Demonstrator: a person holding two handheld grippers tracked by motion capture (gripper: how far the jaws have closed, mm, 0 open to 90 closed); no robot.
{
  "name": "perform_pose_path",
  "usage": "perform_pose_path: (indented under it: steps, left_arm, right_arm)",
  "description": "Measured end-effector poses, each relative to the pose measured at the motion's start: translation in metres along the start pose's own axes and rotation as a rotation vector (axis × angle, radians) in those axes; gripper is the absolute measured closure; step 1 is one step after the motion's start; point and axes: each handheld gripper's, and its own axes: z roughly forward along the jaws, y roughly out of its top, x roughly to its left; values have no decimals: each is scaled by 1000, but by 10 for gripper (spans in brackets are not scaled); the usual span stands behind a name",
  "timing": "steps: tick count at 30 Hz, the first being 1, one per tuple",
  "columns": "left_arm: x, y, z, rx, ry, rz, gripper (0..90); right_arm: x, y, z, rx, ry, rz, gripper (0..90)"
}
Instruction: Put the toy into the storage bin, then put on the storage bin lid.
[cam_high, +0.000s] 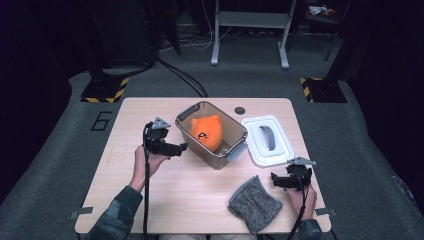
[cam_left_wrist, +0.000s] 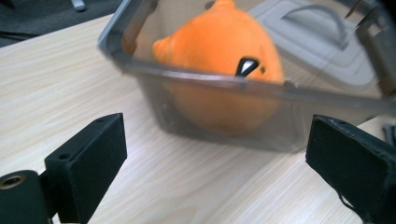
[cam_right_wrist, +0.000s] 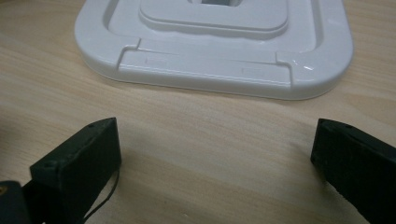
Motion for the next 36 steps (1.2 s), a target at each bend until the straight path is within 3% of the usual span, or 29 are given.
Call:
perform_pose_path:
  steps: [10,16,17,18,20,21,24,26,28,30,31,32,36]
  left_arm:
    - [14,-36,7,33,30,-44,17]
    - [20,-64,24,84,39,-60,8]
    - [23,-73,30,121,40,-48,7]
    - [23,-73,30,121,40,-48,7]
    - [28,-85,42,153,49,-79,6]
    - [30,-87,45,158,38,-89,0]
    - [32,-90,51,155,57,-93,1]
    - [35,-93,58,189,58,-82,1]
    - [35,-96,62,187,59,-88,0]
    - [33,-99,63,170,78,-65,4]
    - [31,-102,64,163,118,-27,0]
    - [30,-107,64,118,122,-21,0]
    - [30,-107,64,117,123,-22,0]
  right_arm:
    - [0,0,0,0,0,0,8]
    - [0,0,0,0,0,-1,8]
    - [0,0,0,0,0,0,8]
    - [0,0,0,0,0,0,8]
    - [0,0,0,0,-1,1,9]
    - [0,0,0,0,-1,2,9]
    - [0,0,0,0,1,2,8]
    - [1,0,0,1,0,8,8]
    - [1,0,0,0,1,5,8]
    - [0,0,0,-1,1,2,8]
    - [1,0,0,0,2,5,8]
    - [1,0,0,0,2,5,8]
    - [1,0,0,-1,2,4,8]
